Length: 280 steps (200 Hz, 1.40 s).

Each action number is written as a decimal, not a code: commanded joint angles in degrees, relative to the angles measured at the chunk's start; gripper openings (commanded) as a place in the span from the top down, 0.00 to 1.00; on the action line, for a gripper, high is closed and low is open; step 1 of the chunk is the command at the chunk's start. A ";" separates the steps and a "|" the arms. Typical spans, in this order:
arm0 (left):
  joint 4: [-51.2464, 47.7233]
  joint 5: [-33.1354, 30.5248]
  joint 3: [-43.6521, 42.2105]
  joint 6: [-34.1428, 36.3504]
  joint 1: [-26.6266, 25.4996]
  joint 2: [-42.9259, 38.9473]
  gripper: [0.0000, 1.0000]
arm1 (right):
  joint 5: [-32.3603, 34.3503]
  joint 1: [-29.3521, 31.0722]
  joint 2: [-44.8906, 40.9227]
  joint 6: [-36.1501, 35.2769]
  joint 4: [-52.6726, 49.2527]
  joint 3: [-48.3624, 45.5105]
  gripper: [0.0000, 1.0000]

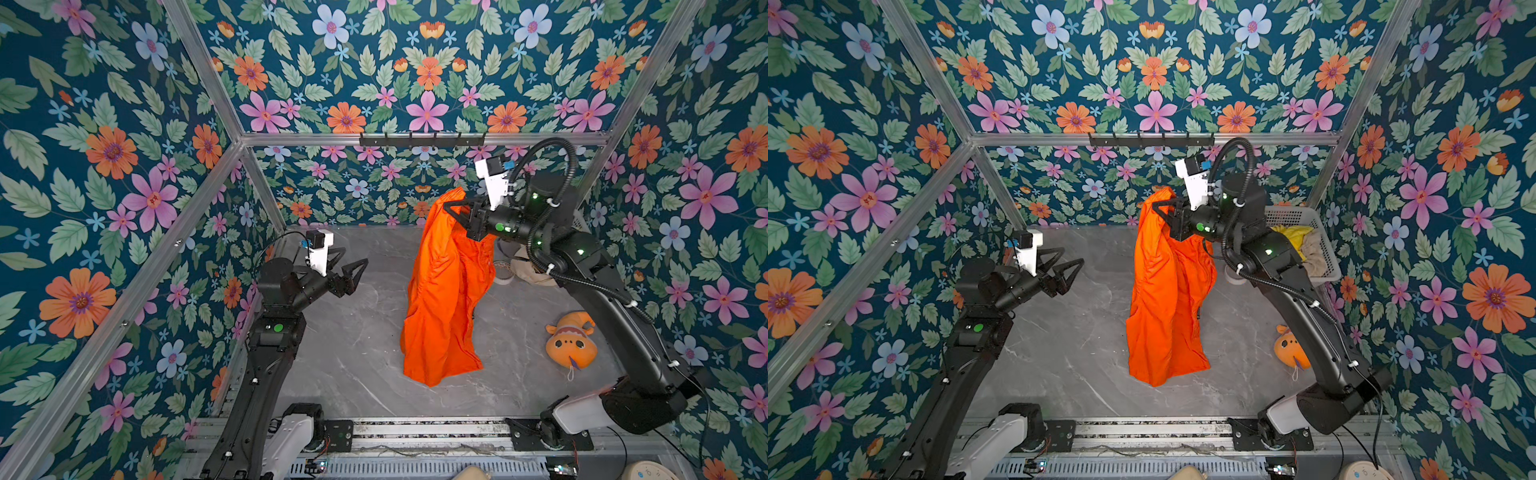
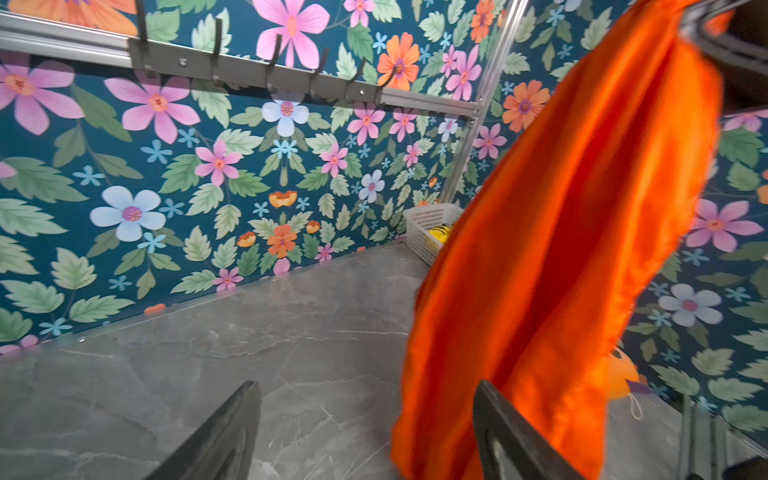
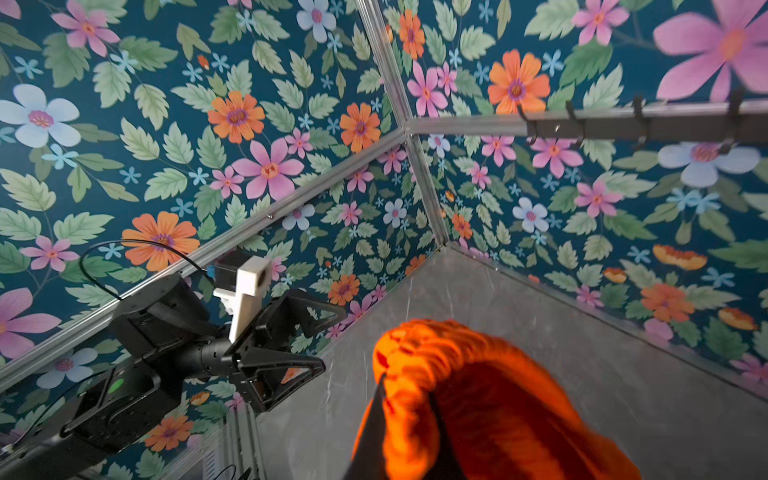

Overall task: Fold and stack the shorts
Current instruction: 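Carry the shorts to the table center and lower them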

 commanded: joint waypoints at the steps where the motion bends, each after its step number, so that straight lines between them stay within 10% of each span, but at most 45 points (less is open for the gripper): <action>1: 1.06 5.27 0.15 2.15 -0.17 -0.57 0.18 | 0.07 1.17 2.49 2.05 5.15 0.26 1.00; 101: -3.91 -12.43 4.99 5.86 -0.26 -0.07 0.17 | -3.87 5.34 37.67 -4.30 -15.27 58.23 1.00; 166: -6.42 -13.49 -1.91 9.13 -0.28 -1.99 0.17 | -0.41 10.26 12.13 -26.63 -7.37 0.20 1.00; 217: -8.83 -13.90 -4.35 7.98 -0.28 0.19 0.18 | 6.16 13.12 1.83 -34.43 -15.63 -23.71 1.00; 234: -9.16 -14.22 -5.29 7.06 -0.28 0.61 0.19 | 5.32 13.34 0.18 -29.40 -18.01 -29.37 0.98; 258: -8.92 -14.32 -6.78 5.47 -0.37 0.86 0.19 | 1.95 13.33 -4.00 -14.48 -17.01 -36.60 0.61; 280: -8.74 -14.53 -7.97 4.24 -0.36 1.17 0.19 | 2.20 13.34 -10.54 3.13 -14.08 -41.90 0.47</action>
